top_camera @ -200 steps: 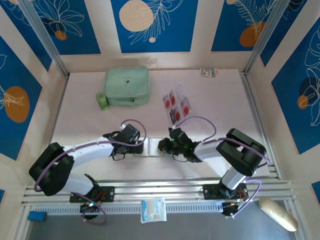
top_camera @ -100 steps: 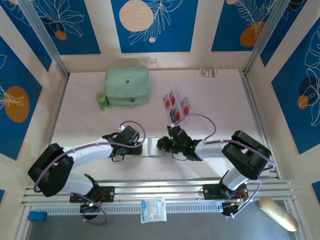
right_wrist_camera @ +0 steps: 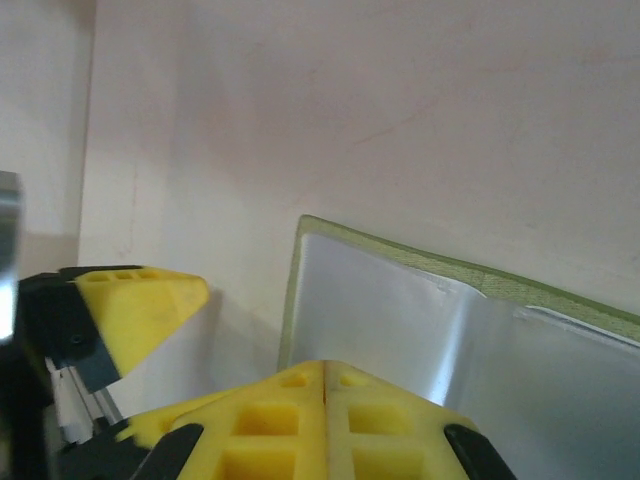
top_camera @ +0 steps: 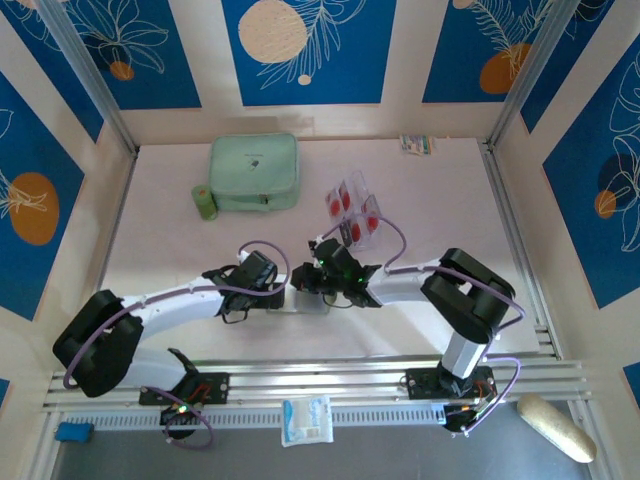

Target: Put the credit cards into the card holder

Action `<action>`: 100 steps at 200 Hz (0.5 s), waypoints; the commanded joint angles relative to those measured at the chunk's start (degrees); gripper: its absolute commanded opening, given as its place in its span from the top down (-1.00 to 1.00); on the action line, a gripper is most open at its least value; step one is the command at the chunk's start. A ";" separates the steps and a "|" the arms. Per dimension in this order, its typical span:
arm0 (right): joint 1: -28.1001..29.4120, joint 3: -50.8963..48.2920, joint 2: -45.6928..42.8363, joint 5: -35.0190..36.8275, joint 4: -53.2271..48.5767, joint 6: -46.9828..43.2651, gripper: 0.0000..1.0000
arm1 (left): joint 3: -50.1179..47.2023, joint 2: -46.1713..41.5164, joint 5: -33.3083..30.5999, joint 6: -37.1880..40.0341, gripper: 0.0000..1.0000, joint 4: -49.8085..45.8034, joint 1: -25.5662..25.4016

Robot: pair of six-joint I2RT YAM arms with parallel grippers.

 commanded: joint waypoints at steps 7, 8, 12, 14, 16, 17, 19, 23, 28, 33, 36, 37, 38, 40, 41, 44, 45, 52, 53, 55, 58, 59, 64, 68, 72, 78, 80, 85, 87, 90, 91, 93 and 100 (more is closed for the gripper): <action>0.59 1.35 2.92 -1.08 0.78 -0.20 1.00 | -0.99 -1.04 -1.21 0.09 -1.00 -1.12 0.63; 0.59 1.34 3.03 -1.05 0.79 -0.20 1.00 | -0.99 -1.02 -1.23 0.10 -1.00 -1.13 0.61; 0.57 1.27 3.40 -1.10 1.01 -0.07 1.00 | -1.07 -1.13 -1.18 0.00 -1.00 -1.06 0.60; 0.58 1.26 3.55 -1.07 1.09 -0.03 1.00 | -1.01 -1.17 -1.19 -0.04 -1.00 -1.11 0.65; 0.59 1.30 3.78 -1.04 1.20 0.03 1.00 | -1.06 -1.14 -1.24 0.01 -1.00 -1.12 0.68; 0.59 1.27 3.89 -1.03 1.17 0.09 1.00 | -1.07 -1.12 -1.24 0.02 -1.00 -1.12 0.69; 0.59 1.30 4.11 -1.01 1.28 0.14 1.00 | -1.03 -1.17 -1.25 0.03 -1.00 -1.13 0.65; 0.55 1.27 4.49 -1.03 1.43 0.31 1.00 | -0.99 -1.31 -1.24 0.03 -1.00 -1.21 0.67; 0.59 1.30 4.91 -1.03 1.68 0.30 1.00 | -0.99 -1.36 -1.25 0.03 -1.00 -1.27 0.64; 0.59 1.32 5.39 -1.00 1.81 0.50 1.00 | -0.93 -1.64 -1.25 0.03 -1.00 -1.42 0.61; 0.59 1.34 5.75 -1.09 1.97 0.55 1.00 | -0.94 -1.75 -1.21 -0.01 -1.00 -1.47 0.68; 0.59 1.34 5.89 -1.10 2.04 0.58 1.00 | -0.92 -1.77 -1.18 -0.08 -1.00 -1.52 0.69; 0.59 1.34 6.00 -1.07 2.08 0.59 1.00 | -0.91 -1.79 -1.17 -0.07 -1.00 -1.54 0.69; 0.59 1.38 6.18 -1.17 2.12 0.62 1.00 | -0.91 -1.91 -1.23 -0.10 -1.00 -1.60 0.69; 0.59 1.36 6.32 -1.19 2.12 0.70 1.00 | -0.90 -1.94 -1.24 -0.12 -1.00 -1.63 0.65; 0.59 1.50 6.63 -1.28 2.24 0.69 1.00 | -0.90 -2.13 -1.25 -0.22 -1.00 -1.65 0.66; 0.59 1.51 6.77 -1.33 2.31 0.69 1.00 | -0.90 -2.18 -1.25 -0.23 -1.00 -1.70 0.68; 0.59 1.61 7.52 -1.47 2.55 0.90 1.00 | -0.81 -2.78 -0.99 -0.36 -1.00 -1.81 0.66; 0.59 1.61 7.56 -1.47 2.64 0.93 1.00 | -0.73 -2.82 -0.94 -0.43 -1.00 -1.82 0.63; 0.55 1.65 7.82 -1.60 2.77 1.08 1.00 | -0.66 -3.00 -0.91 -0.54 -1.00 -1.83 0.61; 0.58 1.69 8.20 -1.72 2.85 1.19 1.00 | -0.64 -3.21 -0.81 -0.58 -1.00 -1.83 0.60; 0.59 1.73 8.26 -1.72 2.92 1.20 1.00 | -0.64 -3.34 -0.72 -0.62 -1.00 -1.83 0.65; 0.59 1.69 8.74 -1.93 3.27 1.38 1.00 | -0.49 -3.77 -0.58 -0.86 -1.00 -1.91 0.67; 0.59 1.74 9.08 -2.13 3.61 1.54 1.00 | -0.31 -4.15 -0.39 -1.01 -1.00 -2.00 0.64; 0.56 1.69 9.36 -2.20 3.83 1.71 1.00 | -0.22 -4.52 -0.10 -1.24 -1.00 -2.07 0.62; 0.59 1.51 9.61 -2.41 4.29 1.98 1.00 | 0.05 -5.19 0.26 -1.58 -1.00 -2.02 0.61; 0.59 1.45 9.74 -2.43 4.48 2.09 1.00 | 0.13 -5.33 0.40 -1.73 -1.00 -2.01 0.67; 0.56 1.28 9.85 -2.43 4.83 2.35 1.00 | 0.38 -5.81 0.83 -2.01 -1.00 -2.02 0.61; 0.54 1.15 9.88 -2.48 4.94 2.49 1.00 | 0.52 -5.94 1.03 -2.13 -1.00 -1.97 0.65; 0.57 1.04 9.93 -2.47 5.17 2.57 1.00 | 0.58 -6.22 1.40 -2.37 -1.00 -1.71 0.67; 0.58 0.97 9.91 -2.50 5.22 2.55 1.00 | 0.63 -6.34 1.48 -2.44 -1.00 -1.64 0.68; 0.54 0.90 9.97 -2.52 5.33 2.58 1.00 | 0.71 -6.47 1.72 -2.59 -1.00 -1.34 0.69; 0.58 0.76 9.91 -2.46 5.61 2.78 1.00 | 0.77 -7.09 2.66 -3.09 -1.00 -0.33 0.68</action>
